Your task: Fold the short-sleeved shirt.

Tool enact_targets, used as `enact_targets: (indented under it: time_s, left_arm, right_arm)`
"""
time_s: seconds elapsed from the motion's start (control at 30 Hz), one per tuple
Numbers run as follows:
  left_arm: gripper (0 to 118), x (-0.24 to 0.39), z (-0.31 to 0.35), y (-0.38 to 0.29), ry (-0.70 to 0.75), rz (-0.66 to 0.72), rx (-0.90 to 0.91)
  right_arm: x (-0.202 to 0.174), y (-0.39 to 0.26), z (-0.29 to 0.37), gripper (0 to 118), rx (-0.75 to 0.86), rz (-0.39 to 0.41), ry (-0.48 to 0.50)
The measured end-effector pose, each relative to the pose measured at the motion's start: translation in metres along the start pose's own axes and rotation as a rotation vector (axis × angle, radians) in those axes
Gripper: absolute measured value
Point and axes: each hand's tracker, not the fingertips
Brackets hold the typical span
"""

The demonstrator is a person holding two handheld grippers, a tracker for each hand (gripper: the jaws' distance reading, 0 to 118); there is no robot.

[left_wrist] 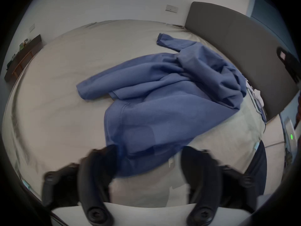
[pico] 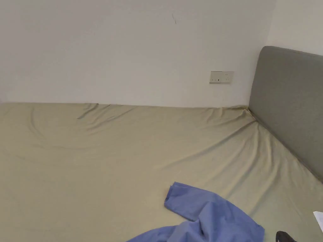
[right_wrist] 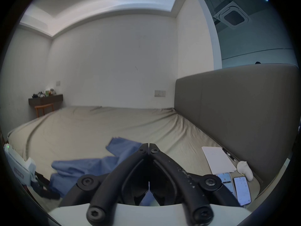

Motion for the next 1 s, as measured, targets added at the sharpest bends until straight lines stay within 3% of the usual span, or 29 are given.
enact_targets:
  time_s: [0.1,0.13,0.17,0.2,0.23,0.27,0.3,0.4,0.5,0.53,0.6,0.67,0.73,0.87,1.0]
  left_arm:
    - [17,-0.003,0.002,0.006,0.038,0.025,0.058]
    - [8,-0.007,0.003,0.009,0.021,0.036,0.061]
    - [8,-0.01,0.003,0.011,-0.011,0.089,0.06]
    - [7,-0.013,0.004,0.012,-0.032,0.12,0.048]
    - [7,-0.014,0.005,0.013,-0.039,0.114,0.042]
    - [7,-0.017,0.006,0.009,-0.032,0.106,0.053]
    - [7,-0.017,0.008,0.008,-0.03,0.099,0.063]
    - [7,-0.014,0.012,0.005,-0.027,0.076,0.07]
    - [7,-0.016,0.012,0.008,-0.027,0.08,0.072]
    - [7,-0.015,0.013,0.007,-0.026,0.085,0.076]
    - [7,-0.016,0.012,0.01,-0.023,0.088,0.078]
    - [7,-0.016,0.017,0.01,-0.023,0.092,0.091]
    - [7,-0.017,0.02,0.012,-0.026,0.091,0.102]
    - [6,-0.023,0.028,0.014,-0.026,0.11,0.145]
    - [5,-0.035,0.065,0.019,-0.006,0.159,0.303]
  right_arm:
    - [0.01,-0.017,-0.014,4,-0.128,0.03,0.021]
    - [0.013,-0.023,-0.022,13,-0.192,0.028,0.033]
    - [0.014,-0.031,-0.032,24,-0.26,0.024,0.039]
    - [0.011,-0.037,-0.04,43,-0.328,0.022,0.043]
    - [0.012,-0.046,-0.053,77,-0.415,0.025,0.065]
    - [0.011,-0.058,-0.067,101,-0.507,0.023,0.079]
    - [0.008,-0.068,-0.077,118,-0.577,0.026,0.087]
    - [-0.003,-0.094,-0.094,115,-0.675,0.077,0.144]
    - [-0.019,-0.1,-0.101,106,-0.713,0.183,0.152]
    - [-0.023,-0.101,-0.105,106,-0.709,0.194,0.151]
    - [-0.029,-0.082,-0.096,105,-0.694,0.121,0.157]
    - [-0.026,-0.072,-0.092,69,-0.648,-0.013,0.24]
    - [-0.027,-0.065,-0.087,20,-0.618,-0.085,0.244]
    - [-0.034,-0.053,-0.074,13,-0.581,-0.066,0.233]
    - [-0.035,-0.021,-0.033,12,-0.44,-0.068,0.224]
